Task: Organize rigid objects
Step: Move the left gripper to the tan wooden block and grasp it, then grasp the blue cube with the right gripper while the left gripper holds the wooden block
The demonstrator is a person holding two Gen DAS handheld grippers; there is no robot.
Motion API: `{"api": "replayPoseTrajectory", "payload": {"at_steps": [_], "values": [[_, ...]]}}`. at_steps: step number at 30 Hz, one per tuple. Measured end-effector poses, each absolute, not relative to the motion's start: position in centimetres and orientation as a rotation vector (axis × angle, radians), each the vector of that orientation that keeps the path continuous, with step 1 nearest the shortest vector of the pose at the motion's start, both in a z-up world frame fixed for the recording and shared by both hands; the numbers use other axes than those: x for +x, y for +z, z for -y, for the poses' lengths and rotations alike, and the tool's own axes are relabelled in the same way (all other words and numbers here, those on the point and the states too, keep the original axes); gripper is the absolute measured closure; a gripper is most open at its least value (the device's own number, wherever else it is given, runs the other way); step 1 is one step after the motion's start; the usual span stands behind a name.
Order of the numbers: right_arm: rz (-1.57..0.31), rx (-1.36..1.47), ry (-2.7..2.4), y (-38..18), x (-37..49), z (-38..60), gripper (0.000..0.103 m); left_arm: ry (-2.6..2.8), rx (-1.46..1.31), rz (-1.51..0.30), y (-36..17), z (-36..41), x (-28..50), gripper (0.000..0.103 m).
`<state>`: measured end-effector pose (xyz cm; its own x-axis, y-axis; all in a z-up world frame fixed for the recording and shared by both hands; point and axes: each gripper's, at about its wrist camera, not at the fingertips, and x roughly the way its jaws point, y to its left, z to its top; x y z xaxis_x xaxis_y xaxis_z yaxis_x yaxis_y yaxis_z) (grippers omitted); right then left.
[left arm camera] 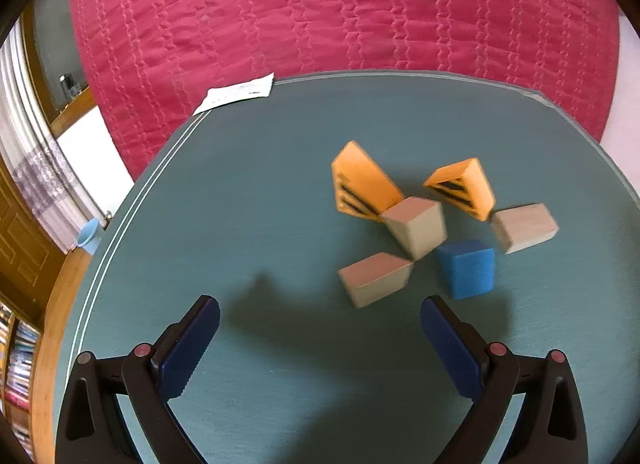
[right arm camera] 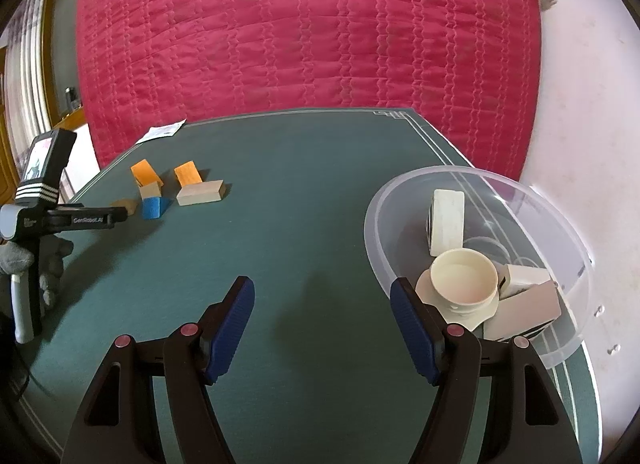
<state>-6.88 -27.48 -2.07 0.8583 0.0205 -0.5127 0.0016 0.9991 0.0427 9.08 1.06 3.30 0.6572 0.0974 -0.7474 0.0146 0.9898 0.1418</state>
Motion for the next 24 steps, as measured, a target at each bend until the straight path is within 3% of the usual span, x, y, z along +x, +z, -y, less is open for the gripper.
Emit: {"api": "replayPoseTrajectory", "payload": {"at_steps": [5, 7, 11, 14, 16, 24], "values": [[-0.540, 0.043, 0.011, -2.1, -6.9, 27.4, 0.031, 0.057, 0.110, -0.871, 3.3, -0.4, 10.4, 0.007], [-0.541, 0.042, 0.012, -2.1, -6.9, 27.4, 0.031, 0.067, 0.092, -0.891, 3.0, -0.4, 11.1, 0.018], [-0.544, 0.041, 0.013, -2.1, -6.9, 27.3, 0.031, 0.071, 0.050, -0.907, 2.6, -0.6, 11.9, 0.029], [-0.548, 0.039, 0.019, -2.2, -6.8, 27.0, 0.031, 0.045, 0.031, -0.905, 2.7, -0.7, 11.6, 0.049], [-0.551, 0.035, 0.026, -2.2, -6.7, 26.7, 0.031, 0.025, 0.026, -0.905, 2.8, -0.8, 11.1, 0.068], [-0.604, 0.044, 0.131, -2.4, -5.3, 24.2, 0.031, -0.033, 0.041, -0.873, 3.6, -1.3, 8.6, 0.070]]}}
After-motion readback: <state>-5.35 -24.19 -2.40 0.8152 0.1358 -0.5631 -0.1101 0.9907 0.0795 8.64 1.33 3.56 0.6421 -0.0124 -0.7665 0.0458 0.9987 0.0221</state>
